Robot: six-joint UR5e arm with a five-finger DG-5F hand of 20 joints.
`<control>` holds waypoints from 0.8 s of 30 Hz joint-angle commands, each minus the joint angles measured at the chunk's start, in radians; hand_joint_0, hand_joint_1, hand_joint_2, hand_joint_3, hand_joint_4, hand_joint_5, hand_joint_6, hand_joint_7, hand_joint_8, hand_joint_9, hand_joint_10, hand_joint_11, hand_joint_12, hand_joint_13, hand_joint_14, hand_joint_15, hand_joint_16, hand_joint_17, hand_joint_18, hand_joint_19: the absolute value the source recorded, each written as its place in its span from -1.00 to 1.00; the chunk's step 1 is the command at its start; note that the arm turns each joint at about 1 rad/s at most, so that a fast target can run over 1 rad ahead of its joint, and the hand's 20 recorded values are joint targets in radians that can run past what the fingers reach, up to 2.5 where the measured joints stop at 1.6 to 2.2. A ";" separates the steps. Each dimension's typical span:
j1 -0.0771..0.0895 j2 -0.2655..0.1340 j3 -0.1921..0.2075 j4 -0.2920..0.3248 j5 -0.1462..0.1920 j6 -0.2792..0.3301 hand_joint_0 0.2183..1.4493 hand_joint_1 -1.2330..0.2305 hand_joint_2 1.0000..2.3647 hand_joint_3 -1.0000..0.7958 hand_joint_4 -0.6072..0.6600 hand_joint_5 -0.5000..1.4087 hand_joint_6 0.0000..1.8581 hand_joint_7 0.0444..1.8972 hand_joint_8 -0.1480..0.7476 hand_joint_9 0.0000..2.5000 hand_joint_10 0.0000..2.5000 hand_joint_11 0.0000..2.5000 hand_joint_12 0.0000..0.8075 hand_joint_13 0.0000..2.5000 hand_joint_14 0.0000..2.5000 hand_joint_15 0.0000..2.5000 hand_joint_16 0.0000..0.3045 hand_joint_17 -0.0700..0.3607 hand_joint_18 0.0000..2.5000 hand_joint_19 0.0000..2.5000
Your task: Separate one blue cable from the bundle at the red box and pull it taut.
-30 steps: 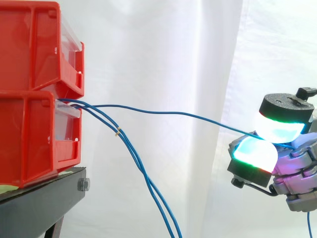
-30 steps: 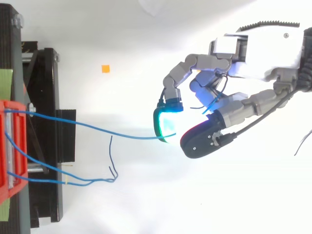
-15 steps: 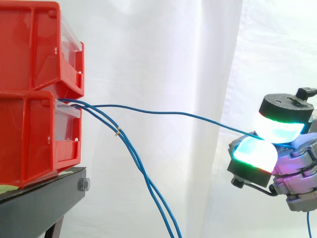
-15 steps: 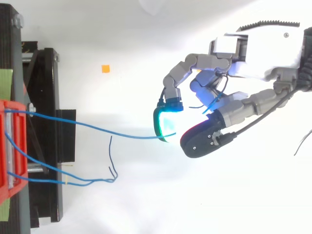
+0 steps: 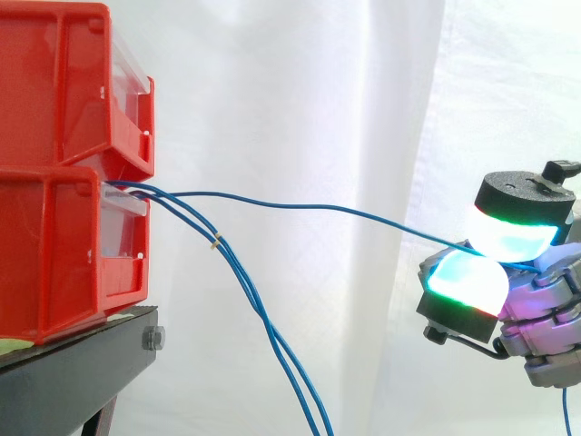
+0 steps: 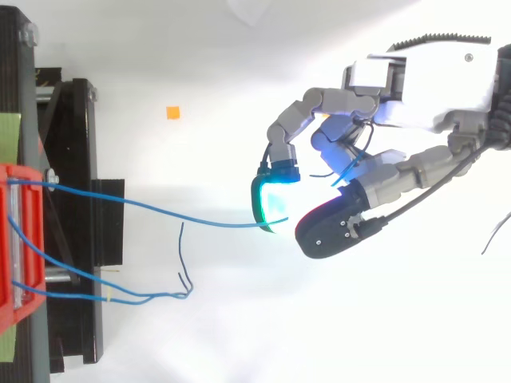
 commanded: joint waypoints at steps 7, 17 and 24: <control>0.001 0.000 0.000 0.000 0.000 0.001 -0.26 -0.45 -0.98 0.07 -0.16 -0.60 0.01 0.14 -0.08 -0.31 1.00 -0.05 -0.15 -0.33 1.00 -0.01 -0.72 -0.22 -0.06 0.53; 0.000 0.000 0.000 0.000 0.000 0.000 -0.26 -0.44 -0.97 0.06 -0.15 -0.60 0.01 0.12 -0.09 -0.31 1.00 -0.05 -0.15 -0.33 1.00 -0.01 -0.72 -0.22 -0.06 0.53; 0.000 0.000 0.000 0.000 0.000 0.000 -0.27 -0.44 -0.97 0.06 -0.15 -0.60 0.01 0.12 -0.09 -0.31 1.00 -0.05 -0.15 -0.33 1.00 -0.01 -0.72 -0.22 -0.06 0.53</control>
